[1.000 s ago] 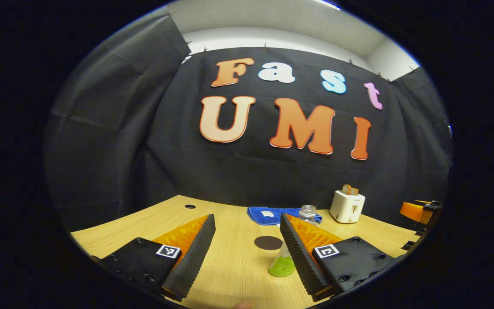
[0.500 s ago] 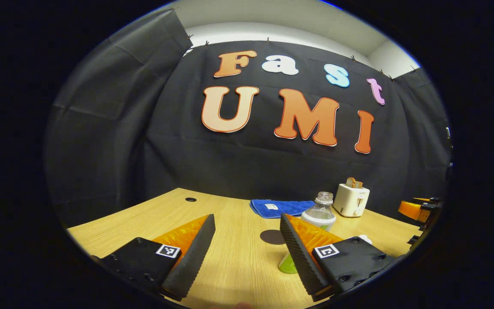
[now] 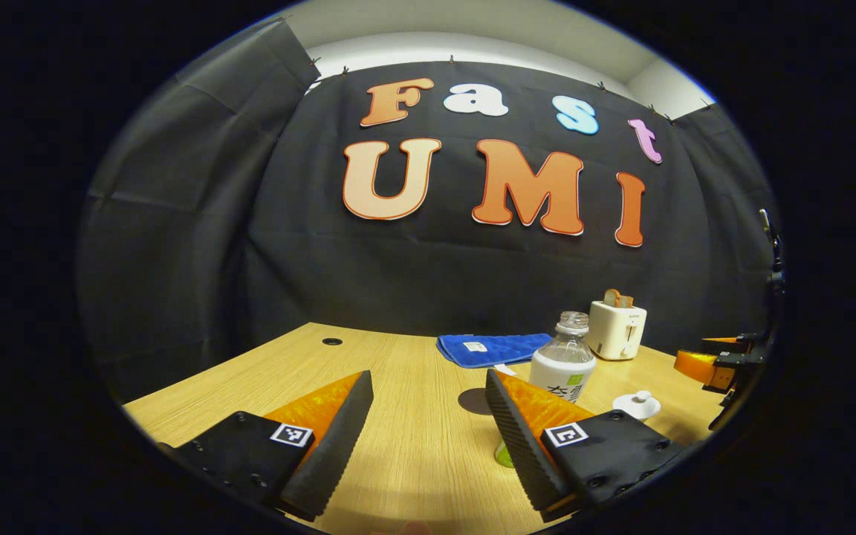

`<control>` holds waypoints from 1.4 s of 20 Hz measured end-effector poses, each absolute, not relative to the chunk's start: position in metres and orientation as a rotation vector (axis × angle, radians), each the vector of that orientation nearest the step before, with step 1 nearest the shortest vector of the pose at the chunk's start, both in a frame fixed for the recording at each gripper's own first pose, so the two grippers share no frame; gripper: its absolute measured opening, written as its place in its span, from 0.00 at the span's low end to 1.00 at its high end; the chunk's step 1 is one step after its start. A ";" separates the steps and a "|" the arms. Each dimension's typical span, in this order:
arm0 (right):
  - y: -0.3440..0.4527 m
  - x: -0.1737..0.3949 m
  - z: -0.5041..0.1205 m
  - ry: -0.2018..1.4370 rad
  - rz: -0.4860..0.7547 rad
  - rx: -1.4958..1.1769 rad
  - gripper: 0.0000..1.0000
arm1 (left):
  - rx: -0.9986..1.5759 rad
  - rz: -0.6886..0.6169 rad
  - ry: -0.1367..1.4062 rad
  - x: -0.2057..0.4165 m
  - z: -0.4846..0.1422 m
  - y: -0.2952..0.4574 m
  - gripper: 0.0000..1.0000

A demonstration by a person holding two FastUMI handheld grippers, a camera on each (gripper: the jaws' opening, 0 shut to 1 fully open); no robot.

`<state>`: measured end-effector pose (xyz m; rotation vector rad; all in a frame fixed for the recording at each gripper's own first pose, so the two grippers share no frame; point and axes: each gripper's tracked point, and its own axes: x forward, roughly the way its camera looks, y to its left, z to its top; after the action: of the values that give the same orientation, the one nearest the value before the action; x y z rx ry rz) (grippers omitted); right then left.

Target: Open the teacup lid with one hand, grasp the water bottle and pour water into the teacup with the other hand; after pouring, place the water bottle on the coaster and then close the teacup lid.

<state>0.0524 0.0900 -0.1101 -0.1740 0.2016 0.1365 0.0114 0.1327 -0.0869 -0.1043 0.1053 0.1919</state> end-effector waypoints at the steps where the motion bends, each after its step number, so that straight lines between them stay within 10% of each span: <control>1: 0.096 0.055 -0.114 0.211 0.147 -0.187 0.97 | -0.104 0.190 0.112 0.014 -0.091 0.133 0.98; 10: 0.128 0.069 -0.162 0.347 0.204 -0.282 0.97 | -0.101 0.215 0.182 0.014 -0.118 0.147 0.97; 28: 0.128 0.070 -0.183 0.456 0.210 -0.300 0.33 | -0.089 0.210 0.237 0.014 -0.138 0.150 0.98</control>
<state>0.0702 0.1284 -0.1829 -0.2998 0.4560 0.2102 0.0136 0.1496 -0.1379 -0.0893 0.2373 0.2105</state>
